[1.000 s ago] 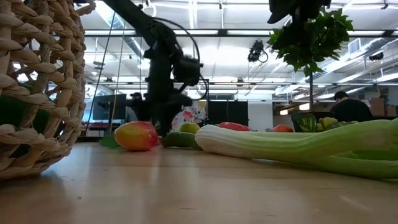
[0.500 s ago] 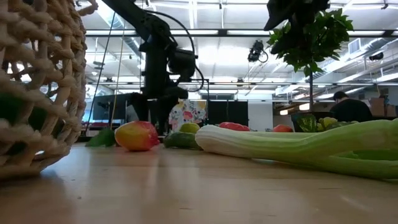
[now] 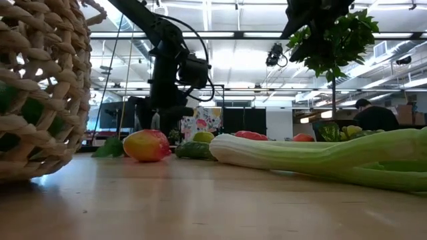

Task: Build produce basket
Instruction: Put the carrot into the basket

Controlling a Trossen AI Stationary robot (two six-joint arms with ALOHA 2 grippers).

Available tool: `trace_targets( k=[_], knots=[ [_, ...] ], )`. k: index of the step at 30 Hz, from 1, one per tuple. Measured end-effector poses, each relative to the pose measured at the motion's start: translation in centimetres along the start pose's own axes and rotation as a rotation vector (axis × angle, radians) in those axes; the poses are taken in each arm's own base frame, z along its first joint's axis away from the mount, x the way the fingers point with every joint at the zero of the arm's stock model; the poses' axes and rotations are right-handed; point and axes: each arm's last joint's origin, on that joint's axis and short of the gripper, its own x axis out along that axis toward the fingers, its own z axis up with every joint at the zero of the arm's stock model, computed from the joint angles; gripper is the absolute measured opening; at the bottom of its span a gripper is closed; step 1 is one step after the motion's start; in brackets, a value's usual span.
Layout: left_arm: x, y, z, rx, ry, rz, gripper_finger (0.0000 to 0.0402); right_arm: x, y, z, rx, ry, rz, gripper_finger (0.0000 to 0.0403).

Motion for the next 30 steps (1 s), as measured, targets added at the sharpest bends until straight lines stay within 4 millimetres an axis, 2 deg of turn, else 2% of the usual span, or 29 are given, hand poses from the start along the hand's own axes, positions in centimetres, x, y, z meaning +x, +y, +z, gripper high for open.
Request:
trace_targets(
  k=[11, 16, 21, 30],
  knots=[
    [1.1, -0.6, -0.5, -0.031, 0.022, 0.049, 0.0196, 0.0, 0.1, -0.1, 0.003, 0.011, 0.016, 0.0299],
    [1.1, -0.4, -0.5, -0.041, 0.018, 0.065, 0.0180, 0.0, 0.3, -0.2, 0.012, 0.033, 0.041, 0.0299],
    [1.1, -0.3, -0.4, -0.009, 0.012, 0.079, 0.0194, 0.1, 0.5, -0.4, 0.007, 0.049, 0.060, 0.0299],
    [2.2, 0.1, -1.1, 0.066, 0.036, 0.110, 0.0263, 0.1, 1.0, -0.7, -0.006, 0.063, 0.073, 0.0299]
  ],
)
